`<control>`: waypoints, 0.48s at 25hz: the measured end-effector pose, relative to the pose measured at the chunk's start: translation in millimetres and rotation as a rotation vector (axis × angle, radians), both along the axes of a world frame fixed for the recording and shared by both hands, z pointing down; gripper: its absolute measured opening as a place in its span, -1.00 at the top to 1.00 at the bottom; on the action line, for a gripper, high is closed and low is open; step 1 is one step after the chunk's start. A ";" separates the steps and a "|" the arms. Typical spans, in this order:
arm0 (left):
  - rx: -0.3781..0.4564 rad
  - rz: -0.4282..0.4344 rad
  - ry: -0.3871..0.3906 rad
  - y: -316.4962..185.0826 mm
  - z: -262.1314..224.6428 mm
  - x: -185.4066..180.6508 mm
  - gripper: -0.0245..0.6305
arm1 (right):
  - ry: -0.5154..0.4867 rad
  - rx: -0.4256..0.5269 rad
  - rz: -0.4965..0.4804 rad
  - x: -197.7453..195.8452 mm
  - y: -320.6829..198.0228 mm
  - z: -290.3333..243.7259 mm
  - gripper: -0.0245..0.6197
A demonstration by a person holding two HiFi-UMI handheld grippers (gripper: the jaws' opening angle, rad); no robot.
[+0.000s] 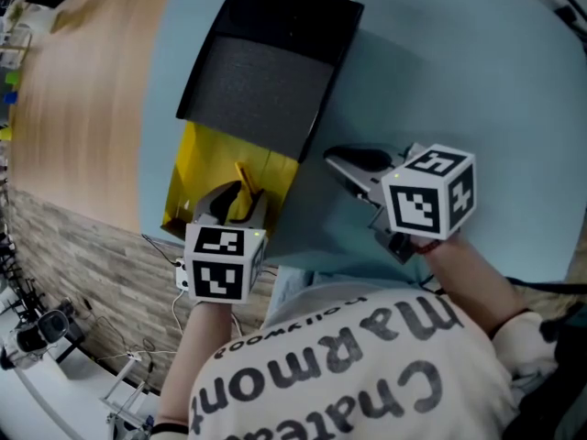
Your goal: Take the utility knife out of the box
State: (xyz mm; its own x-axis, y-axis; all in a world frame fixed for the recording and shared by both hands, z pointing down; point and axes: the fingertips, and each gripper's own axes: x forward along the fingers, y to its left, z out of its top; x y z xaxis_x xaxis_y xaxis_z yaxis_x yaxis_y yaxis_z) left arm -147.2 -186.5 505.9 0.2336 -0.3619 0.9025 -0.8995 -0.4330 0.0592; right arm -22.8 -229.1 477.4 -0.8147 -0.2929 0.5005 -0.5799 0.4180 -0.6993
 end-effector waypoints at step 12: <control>0.030 -0.018 0.017 -2.1 -1.9 0.3 0.47 | -0.005 -0.006 -0.033 -2.1 6.4 0.5 0.80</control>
